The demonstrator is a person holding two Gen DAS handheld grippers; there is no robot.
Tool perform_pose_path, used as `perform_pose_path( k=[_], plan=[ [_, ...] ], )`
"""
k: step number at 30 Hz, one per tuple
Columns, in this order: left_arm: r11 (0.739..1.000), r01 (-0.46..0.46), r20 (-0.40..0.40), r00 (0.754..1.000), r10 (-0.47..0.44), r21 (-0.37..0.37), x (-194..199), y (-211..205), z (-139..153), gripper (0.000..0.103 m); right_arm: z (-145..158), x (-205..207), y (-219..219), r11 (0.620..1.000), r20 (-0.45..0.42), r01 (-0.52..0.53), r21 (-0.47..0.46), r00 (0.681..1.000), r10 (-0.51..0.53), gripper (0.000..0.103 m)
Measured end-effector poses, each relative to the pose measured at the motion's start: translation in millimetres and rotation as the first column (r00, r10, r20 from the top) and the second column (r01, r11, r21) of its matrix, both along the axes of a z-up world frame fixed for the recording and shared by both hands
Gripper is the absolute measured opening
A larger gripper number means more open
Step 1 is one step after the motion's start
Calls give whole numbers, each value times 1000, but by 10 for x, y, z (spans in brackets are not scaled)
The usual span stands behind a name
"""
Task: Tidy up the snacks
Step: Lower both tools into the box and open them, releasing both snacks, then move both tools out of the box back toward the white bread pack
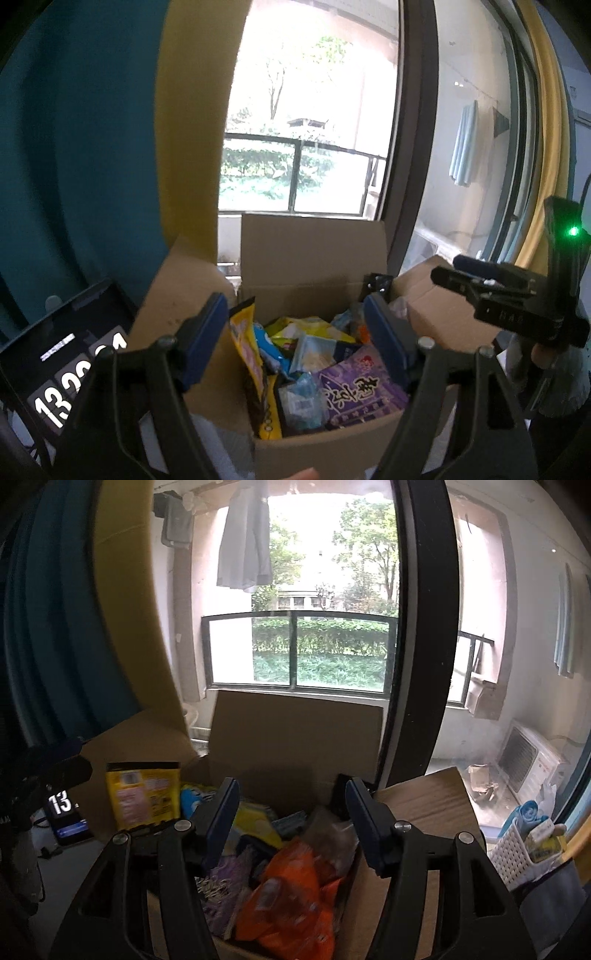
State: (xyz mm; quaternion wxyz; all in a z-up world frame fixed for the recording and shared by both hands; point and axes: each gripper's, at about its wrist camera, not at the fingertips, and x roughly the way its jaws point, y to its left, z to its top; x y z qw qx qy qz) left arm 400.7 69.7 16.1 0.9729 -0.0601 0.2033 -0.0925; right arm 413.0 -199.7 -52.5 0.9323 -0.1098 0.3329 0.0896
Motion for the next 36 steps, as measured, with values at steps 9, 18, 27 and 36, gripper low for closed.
perform_pose_path(
  k=[9,18,27,36],
  plan=[
    [1000,-15,1,1000,15,-18,-393,164,6,78,-49,-373,270,999,-34,-39,19,999,40,63],
    [1000,-25,-34,999,24,-18,-663,295,-111,78,-354,-731,432,998,-116,-48,51,992,54,63],
    [999,-38,-87,996,35,-27,-856,398,-415,78,-652,-981,460,996,-197,-24,85,980,41,63],
    [998,-43,-149,988,36,-45,-991,483,-793,78,-1014,-1242,490,995,-284,14,102,959,15,63]
  ],
)
